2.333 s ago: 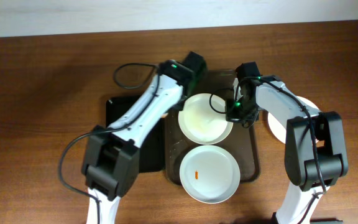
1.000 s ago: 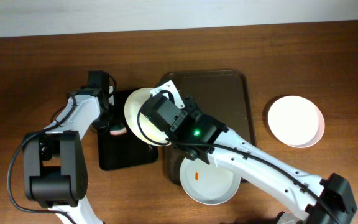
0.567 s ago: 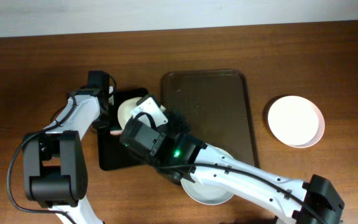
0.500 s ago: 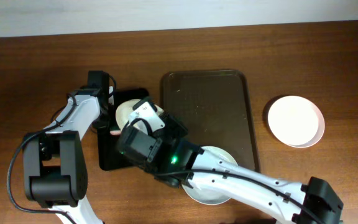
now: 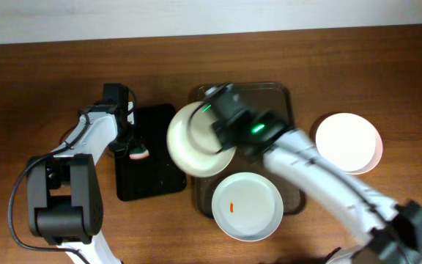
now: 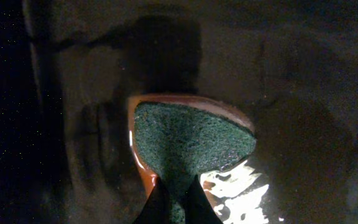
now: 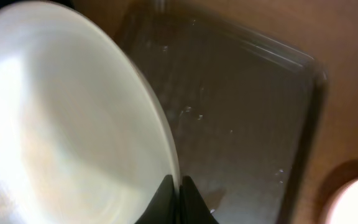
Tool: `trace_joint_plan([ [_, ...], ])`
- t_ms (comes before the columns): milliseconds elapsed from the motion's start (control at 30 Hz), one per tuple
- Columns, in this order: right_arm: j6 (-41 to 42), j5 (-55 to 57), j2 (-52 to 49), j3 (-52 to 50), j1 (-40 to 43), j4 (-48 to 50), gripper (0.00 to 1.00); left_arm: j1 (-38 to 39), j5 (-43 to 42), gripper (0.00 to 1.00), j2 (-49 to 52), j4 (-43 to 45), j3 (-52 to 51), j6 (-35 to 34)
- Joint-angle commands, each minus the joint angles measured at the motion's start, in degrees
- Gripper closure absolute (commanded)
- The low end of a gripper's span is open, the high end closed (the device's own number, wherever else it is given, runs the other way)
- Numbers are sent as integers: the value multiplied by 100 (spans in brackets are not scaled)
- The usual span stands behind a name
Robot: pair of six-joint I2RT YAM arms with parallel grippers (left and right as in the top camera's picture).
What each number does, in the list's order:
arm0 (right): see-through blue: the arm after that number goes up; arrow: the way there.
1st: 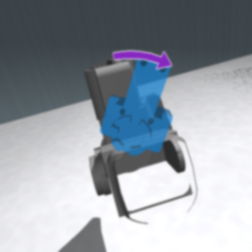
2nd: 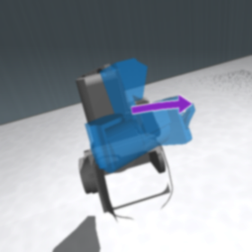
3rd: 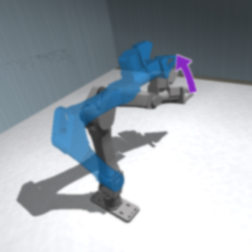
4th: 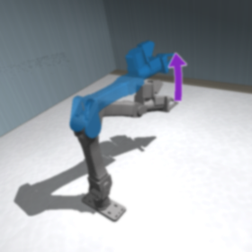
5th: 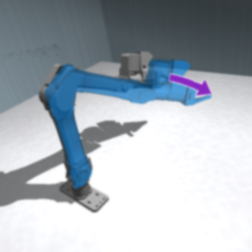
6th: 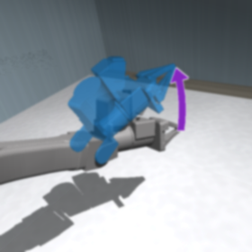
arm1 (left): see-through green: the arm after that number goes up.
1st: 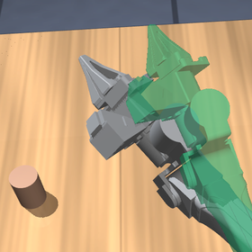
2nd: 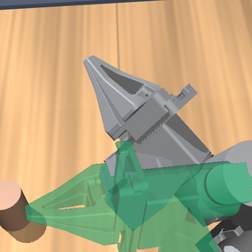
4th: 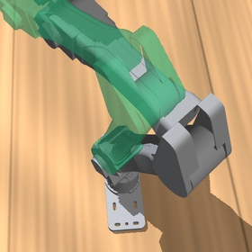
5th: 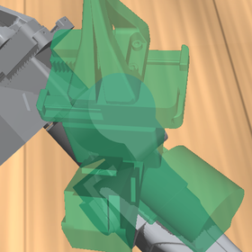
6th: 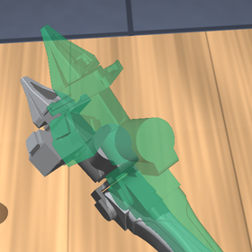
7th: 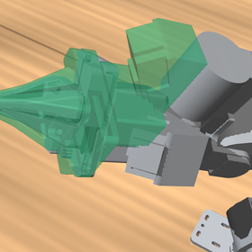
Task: Clean dirty plates on tray and stack at the side
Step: 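Lift the top plate with the right gripper and stack it on the first plate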
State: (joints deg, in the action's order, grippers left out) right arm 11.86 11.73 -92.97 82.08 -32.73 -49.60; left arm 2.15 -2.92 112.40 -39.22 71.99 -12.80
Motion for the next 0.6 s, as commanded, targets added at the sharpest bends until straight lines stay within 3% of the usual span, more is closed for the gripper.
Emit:
trace_joint_plan([
  [0,114,-2107,278,70,2192,-361,96,-26,214,100,317,-22,-214,96],
  [100,116,-2623,-170,-79,4833,-656,96,160,225,100,317,20,-214,96],
  [200,221,-2636,-621,-455,6448,-645,96,160,225,100,317,17,-214,94],
  [267,262,-2632,-841,-723,7025,-459,96,160,223,100,317,17,-214,94],
  [400,260,-2638,-883,-1261,7165,103,92,160,223,100,317,22,-214,94],
  [467,254,-2675,-811,-1263,6870,22,48,162,223,100,317,20,-214,96],
  [567,-114,-3329,142,-1263,5934,-271,47,160,221,100,317,-31,-214,96],
])
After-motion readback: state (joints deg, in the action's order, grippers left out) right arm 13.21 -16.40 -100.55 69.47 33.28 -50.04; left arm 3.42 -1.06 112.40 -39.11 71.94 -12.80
